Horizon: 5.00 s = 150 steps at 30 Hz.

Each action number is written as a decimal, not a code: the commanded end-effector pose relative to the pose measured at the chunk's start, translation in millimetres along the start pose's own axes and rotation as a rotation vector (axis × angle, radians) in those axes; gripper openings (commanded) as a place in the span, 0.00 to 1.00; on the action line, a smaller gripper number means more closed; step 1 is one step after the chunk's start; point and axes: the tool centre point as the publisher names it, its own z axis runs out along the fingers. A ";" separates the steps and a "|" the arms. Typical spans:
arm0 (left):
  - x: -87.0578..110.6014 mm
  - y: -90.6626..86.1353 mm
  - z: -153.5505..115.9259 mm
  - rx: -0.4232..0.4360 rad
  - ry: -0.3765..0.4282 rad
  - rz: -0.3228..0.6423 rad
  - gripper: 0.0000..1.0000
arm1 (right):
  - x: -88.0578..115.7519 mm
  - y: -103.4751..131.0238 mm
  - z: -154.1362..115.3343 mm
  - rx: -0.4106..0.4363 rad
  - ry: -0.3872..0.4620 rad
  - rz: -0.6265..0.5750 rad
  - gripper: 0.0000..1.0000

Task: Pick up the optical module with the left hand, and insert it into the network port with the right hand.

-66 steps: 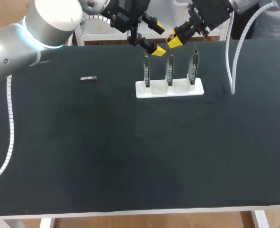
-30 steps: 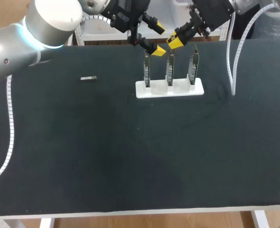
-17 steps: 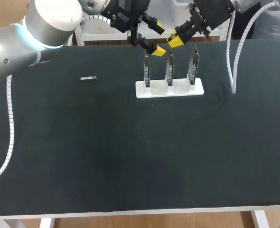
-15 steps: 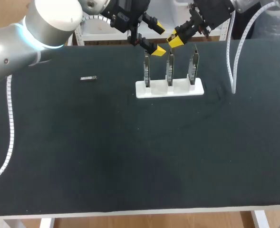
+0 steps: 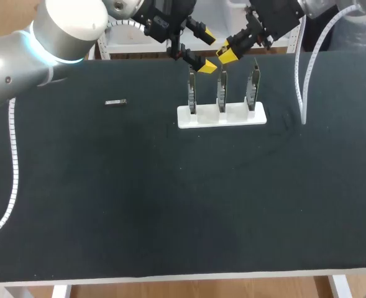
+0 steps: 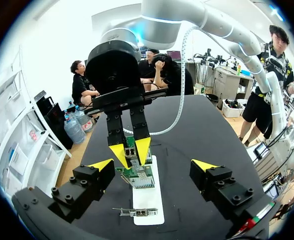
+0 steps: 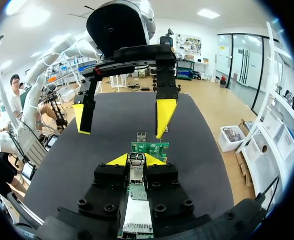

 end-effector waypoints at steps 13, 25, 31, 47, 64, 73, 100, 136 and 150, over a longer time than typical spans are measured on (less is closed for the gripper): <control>-0.8 -0.5 0.1 -0.001 0.004 -0.001 1.00 | 2.8 -5.5 -3.0 -0.061 -0.003 0.003 0.00; -0.8 -0.5 0.1 -0.001 0.004 -0.001 1.00 | 9.1 -7.5 2.2 -0.066 -0.004 0.023 0.00; -0.8 -0.5 0.1 -0.001 0.004 -0.001 1.00 | 4.4 -5.1 -2.4 -0.055 -0.005 0.007 0.00; -0.8 -0.5 0.1 -0.001 0.004 -0.001 1.00 | 3.2 -1.0 -3.3 -0.047 0.025 -0.001 0.00; -0.8 -0.5 0.1 -0.001 0.004 -0.001 1.00 | -8.1 3.0 -10.8 -0.010 -0.003 -0.051 0.00; -0.8 -0.5 0.1 -0.001 0.004 -0.001 1.00 | -13.7 9.9 -15.7 0.045 -0.002 -0.065 0.00; -0.8 -0.5 0.1 -0.001 0.004 -0.001 1.00 | -5.8 13.5 -6.9 0.034 -0.018 -0.045 0.00; -0.8 -0.5 0.1 -0.001 0.004 -0.001 1.00 | -0.8 6.5 0.0 0.021 -0.004 -0.027 0.00; -0.8 -0.5 0.1 -0.001 0.004 -0.001 1.00 | 1.6 1.8 0.2 0.028 -0.004 -0.016 0.00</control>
